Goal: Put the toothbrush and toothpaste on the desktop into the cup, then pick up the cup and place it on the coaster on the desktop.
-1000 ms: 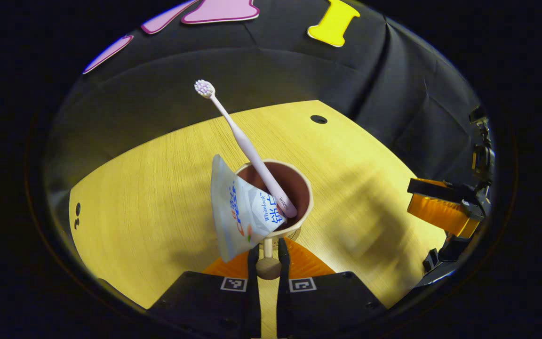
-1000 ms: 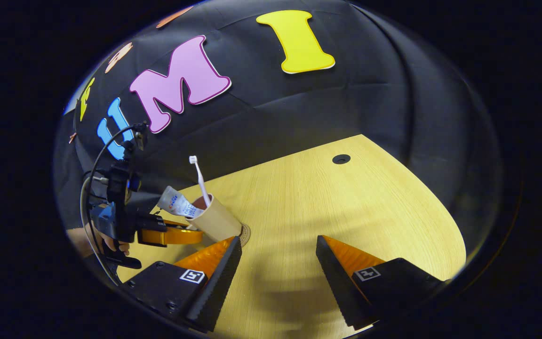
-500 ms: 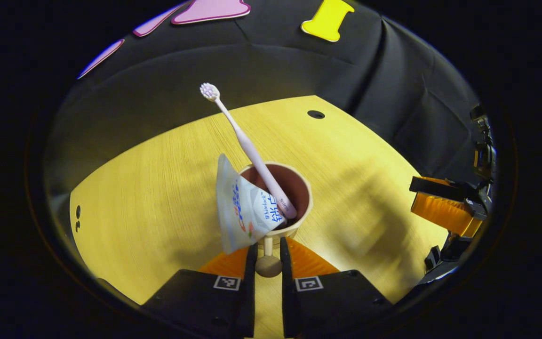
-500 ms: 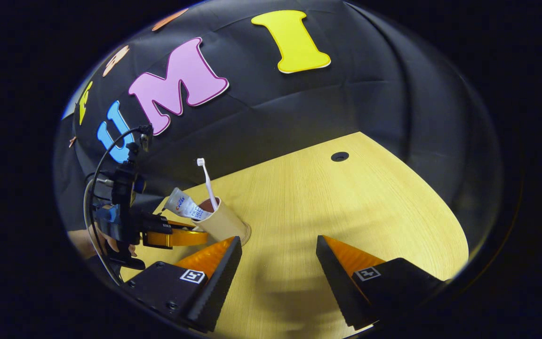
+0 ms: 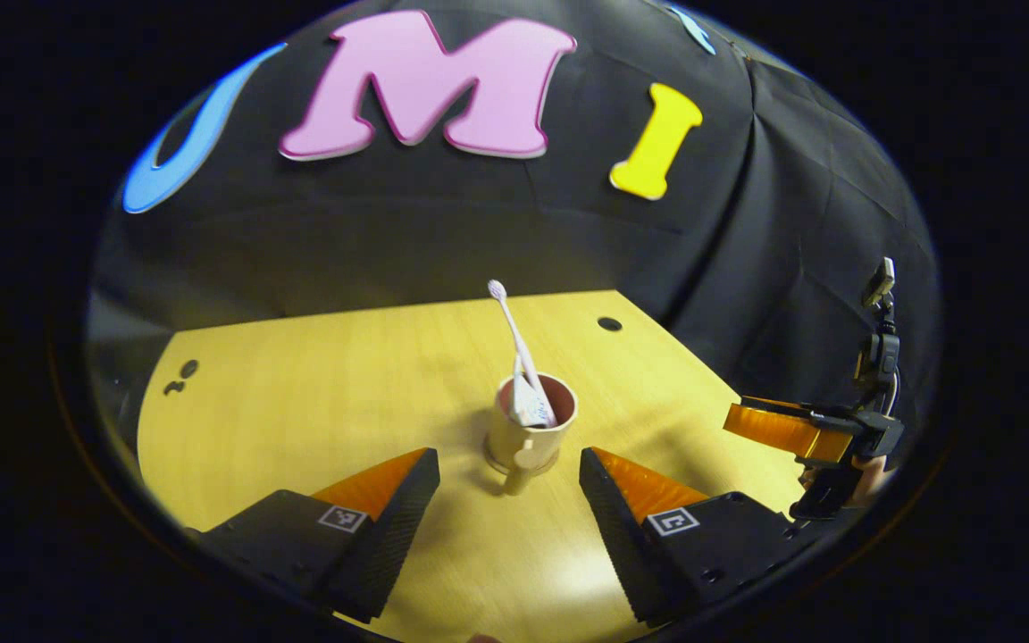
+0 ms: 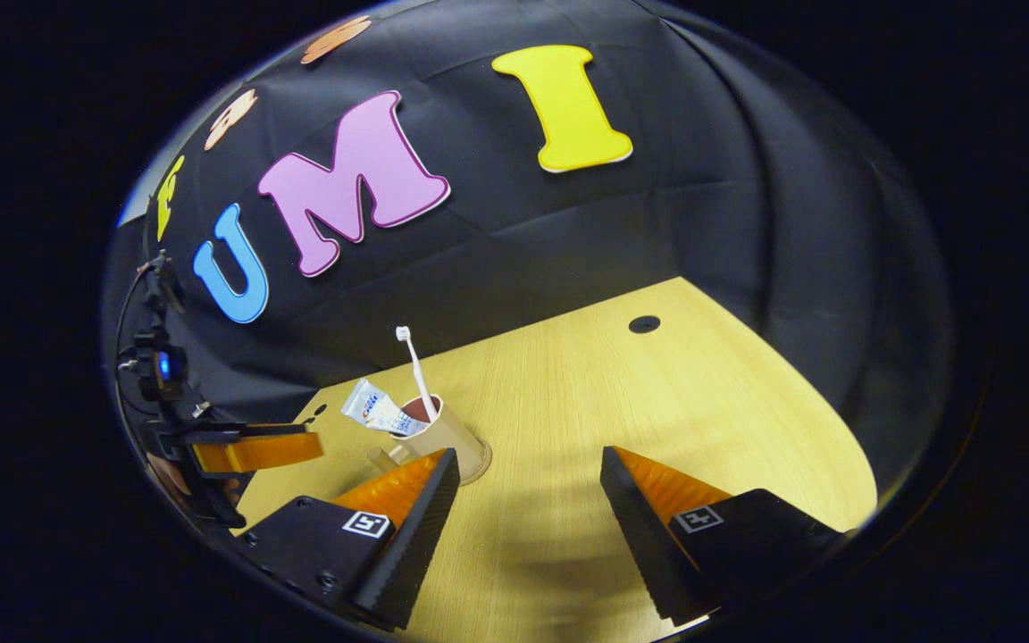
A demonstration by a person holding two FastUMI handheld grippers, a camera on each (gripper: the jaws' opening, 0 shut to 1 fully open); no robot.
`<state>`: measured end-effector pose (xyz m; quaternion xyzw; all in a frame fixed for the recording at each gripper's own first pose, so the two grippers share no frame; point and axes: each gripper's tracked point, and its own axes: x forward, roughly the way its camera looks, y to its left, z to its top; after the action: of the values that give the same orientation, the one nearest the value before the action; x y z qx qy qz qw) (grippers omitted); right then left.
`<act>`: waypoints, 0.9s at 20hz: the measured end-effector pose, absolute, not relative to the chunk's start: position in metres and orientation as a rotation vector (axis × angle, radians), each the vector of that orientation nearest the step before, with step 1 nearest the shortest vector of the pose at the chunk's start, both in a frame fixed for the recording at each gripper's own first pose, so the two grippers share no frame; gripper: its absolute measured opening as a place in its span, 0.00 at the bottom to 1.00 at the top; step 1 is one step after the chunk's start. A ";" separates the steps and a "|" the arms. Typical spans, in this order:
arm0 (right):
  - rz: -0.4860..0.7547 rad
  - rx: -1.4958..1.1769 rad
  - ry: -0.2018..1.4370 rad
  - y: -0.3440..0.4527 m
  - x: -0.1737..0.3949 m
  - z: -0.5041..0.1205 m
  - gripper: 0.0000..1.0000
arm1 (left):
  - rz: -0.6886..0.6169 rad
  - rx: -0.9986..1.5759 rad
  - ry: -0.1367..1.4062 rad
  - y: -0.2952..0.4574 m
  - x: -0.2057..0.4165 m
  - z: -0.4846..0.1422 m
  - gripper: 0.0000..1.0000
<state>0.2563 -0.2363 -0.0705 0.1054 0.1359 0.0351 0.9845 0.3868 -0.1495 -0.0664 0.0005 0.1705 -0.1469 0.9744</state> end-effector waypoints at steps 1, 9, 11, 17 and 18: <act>0.059 0.206 0.259 -0.235 0.251 -0.064 0.98 | -0.259 -0.012 0.307 -0.137 0.374 -0.063 0.98; 0.062 0.173 0.225 -0.182 0.176 -0.029 0.98 | -0.011 -0.122 0.018 -0.053 0.245 -0.018 0.97; 0.062 0.164 0.203 -0.165 0.155 -0.023 0.98 | 0.024 -0.114 -0.031 -0.040 0.221 -0.018 0.98; 0.064 0.139 0.161 -0.120 0.098 -0.018 0.98 | 0.028 -0.102 -0.074 -0.022 0.154 -0.019 0.98; 0.060 0.135 0.146 -0.114 0.090 -0.016 0.98 | 0.012 -0.100 -0.077 -0.022 0.143 -0.020 0.97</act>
<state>0.0897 -0.1142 -0.0165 0.0672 0.0728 0.0299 0.9946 0.1435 -0.0225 -0.0201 -0.0499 -0.0386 0.0062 0.9980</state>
